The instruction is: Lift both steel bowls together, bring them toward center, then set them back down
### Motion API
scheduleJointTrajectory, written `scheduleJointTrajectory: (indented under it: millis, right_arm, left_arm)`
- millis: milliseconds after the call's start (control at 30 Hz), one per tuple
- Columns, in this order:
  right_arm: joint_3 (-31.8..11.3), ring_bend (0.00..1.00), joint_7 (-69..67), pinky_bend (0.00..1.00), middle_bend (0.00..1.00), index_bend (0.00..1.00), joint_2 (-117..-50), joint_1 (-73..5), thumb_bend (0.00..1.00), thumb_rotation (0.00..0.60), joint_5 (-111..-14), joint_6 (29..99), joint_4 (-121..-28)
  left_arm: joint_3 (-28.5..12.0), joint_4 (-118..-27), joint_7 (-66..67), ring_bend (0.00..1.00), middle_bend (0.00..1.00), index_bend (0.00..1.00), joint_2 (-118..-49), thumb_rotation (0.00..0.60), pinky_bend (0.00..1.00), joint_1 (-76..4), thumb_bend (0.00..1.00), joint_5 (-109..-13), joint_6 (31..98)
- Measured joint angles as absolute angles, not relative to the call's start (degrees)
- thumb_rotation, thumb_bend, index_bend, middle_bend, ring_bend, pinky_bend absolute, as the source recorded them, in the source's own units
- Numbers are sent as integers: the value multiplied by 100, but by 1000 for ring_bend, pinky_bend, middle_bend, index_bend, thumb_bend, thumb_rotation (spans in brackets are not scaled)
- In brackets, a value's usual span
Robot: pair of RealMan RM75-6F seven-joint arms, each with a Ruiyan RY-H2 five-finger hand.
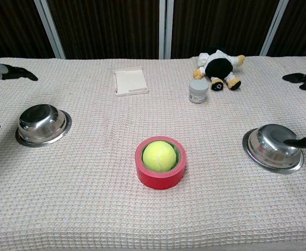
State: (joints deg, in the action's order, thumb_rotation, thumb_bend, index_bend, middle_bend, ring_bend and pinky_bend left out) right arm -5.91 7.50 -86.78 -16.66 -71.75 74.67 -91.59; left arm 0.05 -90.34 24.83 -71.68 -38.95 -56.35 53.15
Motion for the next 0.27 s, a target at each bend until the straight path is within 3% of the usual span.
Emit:
scheduleJointTrajectory:
  millis: [267]
  right_arm:
    - [-539, 0, 1242, 0, 0, 0, -8823, -1298, 0, 600, -7747, 8482, -8385]
  left_arm:
    - [84, -9308, 1962, 2, 0, 0, -7340, 600, 138, -2606, 21, -6053, 7424]
